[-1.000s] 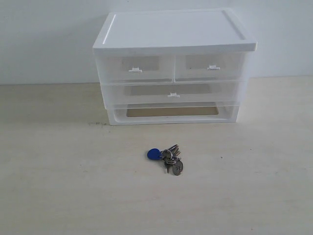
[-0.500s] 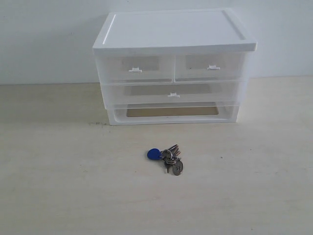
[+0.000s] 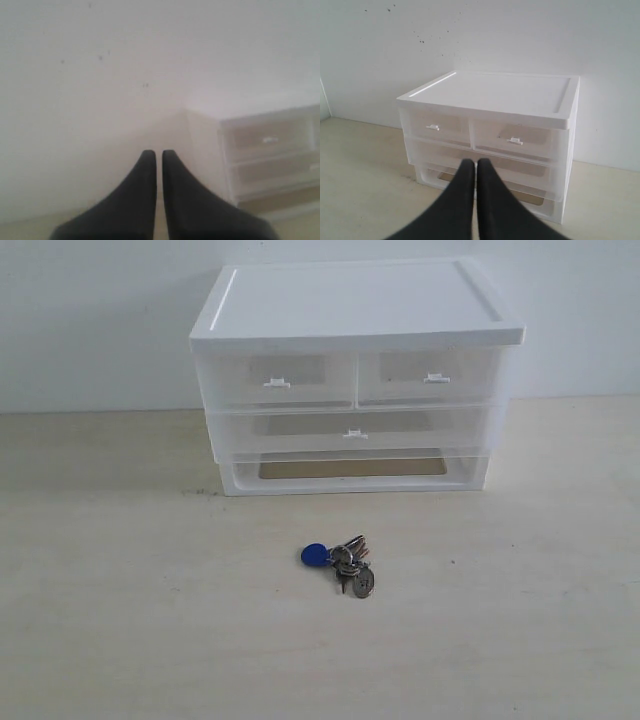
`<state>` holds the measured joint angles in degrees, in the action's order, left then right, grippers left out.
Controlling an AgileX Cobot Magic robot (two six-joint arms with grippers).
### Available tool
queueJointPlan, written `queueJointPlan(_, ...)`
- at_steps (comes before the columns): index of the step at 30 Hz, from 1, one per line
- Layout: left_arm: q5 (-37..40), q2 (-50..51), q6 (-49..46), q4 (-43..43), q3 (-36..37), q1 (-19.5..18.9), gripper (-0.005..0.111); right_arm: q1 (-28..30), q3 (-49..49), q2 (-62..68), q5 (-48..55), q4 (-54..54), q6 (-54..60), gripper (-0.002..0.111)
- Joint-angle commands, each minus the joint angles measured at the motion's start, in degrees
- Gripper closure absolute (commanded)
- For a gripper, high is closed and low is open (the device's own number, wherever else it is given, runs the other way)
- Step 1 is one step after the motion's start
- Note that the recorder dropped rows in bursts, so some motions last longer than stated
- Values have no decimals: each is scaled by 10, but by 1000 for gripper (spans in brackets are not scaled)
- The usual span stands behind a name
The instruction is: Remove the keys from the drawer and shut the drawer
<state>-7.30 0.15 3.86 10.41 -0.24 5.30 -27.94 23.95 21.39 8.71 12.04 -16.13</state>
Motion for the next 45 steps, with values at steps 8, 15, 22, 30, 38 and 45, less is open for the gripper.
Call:
queueJointPlan(8, 194, -1, -26, -19, 2, -52, 102, 0, 0, -1, -3, 1, 0, 108)
queueJointPlan(15, 254, -1, -26, -19, 2, -77, 102, 0, 0, -1, -3, 1, -1, 108)
queueJointPlan(22, 252, -1, -22, -20, 2, -77, 102, 0, 0, -1, -3, 1, -1, 108)
queueJointPlan(30, 252, -1, -22, -15, 2, -77, 102, 0, 0, -1, -3, 1, -1, 108)
queueJointPlan(38, 252, -1, -22, -15, 2, -77, 102, 0, 0, -1, -3, 1, -1, 108)
queueJointPlan(45, 252, -1, -22, -15, 2, -77, 102, 0, 0, -1, -3, 1, -1, 108)
